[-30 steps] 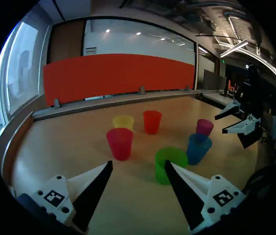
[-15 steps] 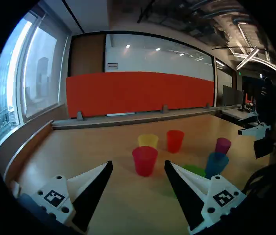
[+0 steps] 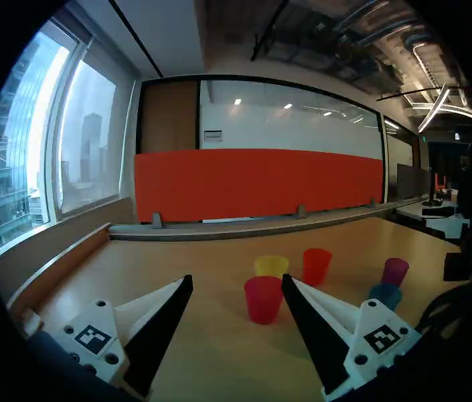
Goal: Pour water
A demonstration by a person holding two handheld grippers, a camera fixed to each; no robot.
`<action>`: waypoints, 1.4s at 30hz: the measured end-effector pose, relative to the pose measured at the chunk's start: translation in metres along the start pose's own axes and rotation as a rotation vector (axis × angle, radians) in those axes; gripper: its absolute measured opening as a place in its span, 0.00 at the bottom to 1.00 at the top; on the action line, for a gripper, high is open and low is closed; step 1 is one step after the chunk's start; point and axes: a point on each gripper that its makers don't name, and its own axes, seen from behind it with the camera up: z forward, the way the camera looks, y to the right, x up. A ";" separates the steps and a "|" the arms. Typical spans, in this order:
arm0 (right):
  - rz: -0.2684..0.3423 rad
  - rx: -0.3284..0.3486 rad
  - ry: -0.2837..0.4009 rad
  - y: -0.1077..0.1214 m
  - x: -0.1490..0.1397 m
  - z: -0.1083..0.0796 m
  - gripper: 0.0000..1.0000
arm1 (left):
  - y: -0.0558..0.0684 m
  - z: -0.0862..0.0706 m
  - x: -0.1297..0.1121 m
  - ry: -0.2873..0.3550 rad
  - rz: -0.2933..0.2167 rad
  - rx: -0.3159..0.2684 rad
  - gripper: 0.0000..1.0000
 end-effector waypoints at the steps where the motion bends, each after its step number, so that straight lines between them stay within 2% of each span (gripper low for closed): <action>1: 0.003 -0.016 0.014 0.003 0.003 0.000 1.00 | -0.001 0.000 0.001 0.006 -0.002 0.007 0.98; 9: 0.054 -0.183 0.123 0.038 0.021 -0.011 1.00 | -0.001 -0.002 0.005 0.051 -0.039 0.044 0.98; 12: 0.073 -0.232 0.143 0.050 0.020 -0.015 1.00 | -0.005 -0.005 0.008 0.068 -0.047 0.067 0.99; 21: 0.128 -0.329 0.190 0.068 0.020 -0.025 1.00 | -0.015 -0.013 0.020 0.119 -0.049 0.118 0.99; 27: 0.124 -0.338 0.180 0.068 0.015 -0.027 1.00 | -0.012 -0.008 0.021 0.129 -0.062 0.110 0.99; 33: 0.132 -0.338 0.173 0.064 0.014 -0.029 1.00 | -0.011 -0.001 0.012 0.121 -0.074 0.103 0.98; 42: 0.110 -0.352 0.150 0.067 0.011 -0.034 1.00 | -0.021 0.004 -0.001 0.126 -0.032 0.142 0.99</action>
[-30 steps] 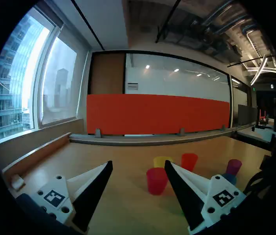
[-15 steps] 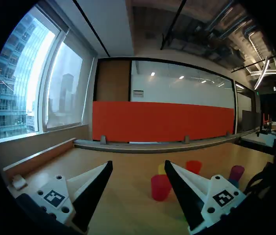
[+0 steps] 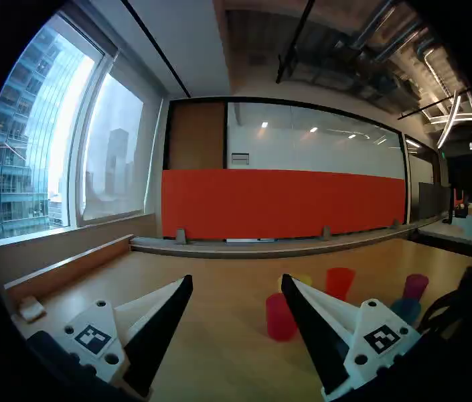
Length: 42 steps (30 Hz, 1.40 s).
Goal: Pour water
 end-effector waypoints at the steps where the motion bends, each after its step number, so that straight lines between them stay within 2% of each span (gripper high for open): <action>1: -0.003 -0.003 0.001 0.000 0.001 0.000 1.00 | -0.001 0.000 -0.001 0.000 0.006 0.007 0.99; 6: -0.017 -0.011 0.002 0.000 0.005 0.000 1.00 | -0.005 0.003 -0.008 0.004 0.026 0.034 0.99; 12: -0.017 -0.016 -0.007 -0.001 0.007 0.001 1.00 | -0.007 0.006 -0.014 0.015 0.019 0.040 0.99; 27: -0.040 -0.029 -0.018 -0.001 0.008 -0.004 0.99 | 0.002 0.014 -0.035 0.015 0.023 0.027 0.99; 42: -0.038 -0.023 -0.018 -0.004 0.006 -0.002 1.00 | 0.001 0.014 -0.050 -0.005 0.014 0.029 0.99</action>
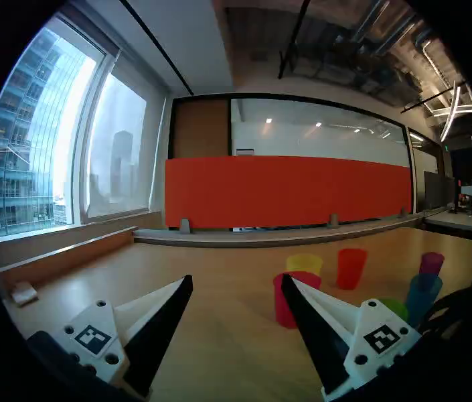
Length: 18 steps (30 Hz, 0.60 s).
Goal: Pour water
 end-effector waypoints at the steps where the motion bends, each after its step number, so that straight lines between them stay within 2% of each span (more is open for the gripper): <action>1: 0.000 0.000 0.000 0.000 0.000 0.000 1.00 | 0.000 0.000 0.000 0.001 -0.002 -0.001 0.99; 18: 0.011 -0.009 0.005 0.008 0.000 -0.007 0.99 | 0.002 -0.001 -0.002 0.003 -0.004 -0.006 0.99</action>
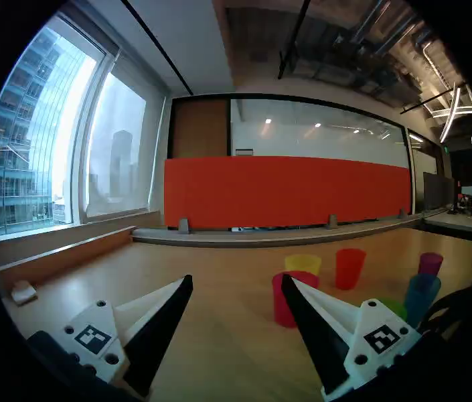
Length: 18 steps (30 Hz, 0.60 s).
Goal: Pour water
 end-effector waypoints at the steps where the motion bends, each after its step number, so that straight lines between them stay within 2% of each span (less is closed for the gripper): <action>1: 0.000 0.002 0.001 0.000 0.000 0.000 0.99 | 0.000 0.000 0.000 0.000 0.000 0.000 0.99; 9: -0.005 0.017 0.010 -0.002 -0.001 -0.001 1.00 | 0.000 0.000 0.001 0.000 0.000 0.000 0.98; 18: -0.017 0.052 0.021 -0.002 -0.009 0.009 0.99 | -0.001 -0.001 0.001 0.000 0.001 0.000 0.99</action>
